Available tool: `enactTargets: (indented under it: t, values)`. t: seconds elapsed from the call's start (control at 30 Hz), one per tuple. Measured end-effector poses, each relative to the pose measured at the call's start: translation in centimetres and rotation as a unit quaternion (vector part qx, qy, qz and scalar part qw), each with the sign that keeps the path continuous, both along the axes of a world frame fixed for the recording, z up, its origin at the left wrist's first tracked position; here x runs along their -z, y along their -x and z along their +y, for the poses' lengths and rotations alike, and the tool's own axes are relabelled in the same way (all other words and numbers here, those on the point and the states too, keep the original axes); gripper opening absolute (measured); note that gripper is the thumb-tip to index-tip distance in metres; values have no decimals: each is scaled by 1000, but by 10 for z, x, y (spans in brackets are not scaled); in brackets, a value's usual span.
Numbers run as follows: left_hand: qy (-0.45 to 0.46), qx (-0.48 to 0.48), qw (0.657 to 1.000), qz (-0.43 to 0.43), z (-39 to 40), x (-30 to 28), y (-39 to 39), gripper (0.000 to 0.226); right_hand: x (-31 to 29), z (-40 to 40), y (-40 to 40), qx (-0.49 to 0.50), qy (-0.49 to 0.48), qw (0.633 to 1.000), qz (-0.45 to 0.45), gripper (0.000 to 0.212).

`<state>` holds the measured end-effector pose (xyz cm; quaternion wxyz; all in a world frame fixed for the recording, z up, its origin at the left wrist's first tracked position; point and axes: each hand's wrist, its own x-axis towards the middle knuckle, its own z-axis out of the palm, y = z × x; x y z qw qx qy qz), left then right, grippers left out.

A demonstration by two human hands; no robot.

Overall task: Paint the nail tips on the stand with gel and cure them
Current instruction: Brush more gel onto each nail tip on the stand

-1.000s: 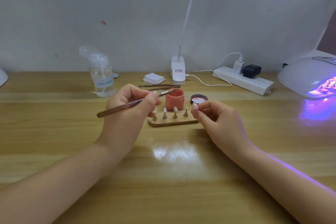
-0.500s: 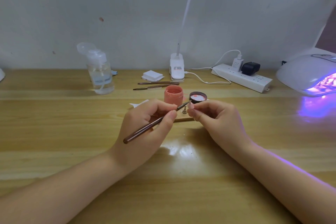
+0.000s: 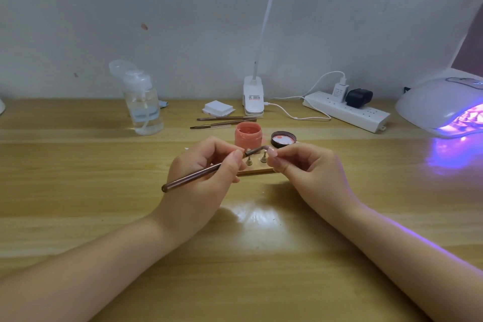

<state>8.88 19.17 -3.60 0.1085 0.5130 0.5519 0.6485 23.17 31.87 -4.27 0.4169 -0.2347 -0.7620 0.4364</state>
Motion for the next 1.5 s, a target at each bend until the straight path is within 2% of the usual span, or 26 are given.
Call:
enactTargets:
  t: [0.3,0.4,0.5,0.67,0.87,0.97,1.1,1.23,1.37,1.5]
  values:
    - [2,8,999,53,-3,2,-3,10,0,0,0,11,-2,1000,6,5]
    - [6,28,999,45,-5,3,-2,8,1,1,0,24,-16,1000,1,3]
    - [-12,35,998,42,-9,3,-2,16,1,1,0,33,-21,999,5,3]
    - [-1,-3,999,32,-5,1,-3,4,0,-1,0,32,-26,999,5,2]
    - [9,14,999,32,-10,-5,-5,18,-1,-1,0,35,-24,999,-2,4]
    - [10,-21,1000,17,-1,-20,-2,9,-1,0,0,53,-18,998,-3,6]
    - [57,-116,992,3,23,-49,19,17,-1,1,0,84,-2,996,0,7]
    - [121,-171,975,78,47,-74,37,12,-1,2,0,91,15,996,-12,10]
    - [207,-164,947,183,72,-89,41,18,-2,1,0,84,22,996,-13,13]
    - [290,-152,917,228,94,-95,44,9,-2,1,1,84,18,996,-17,14]
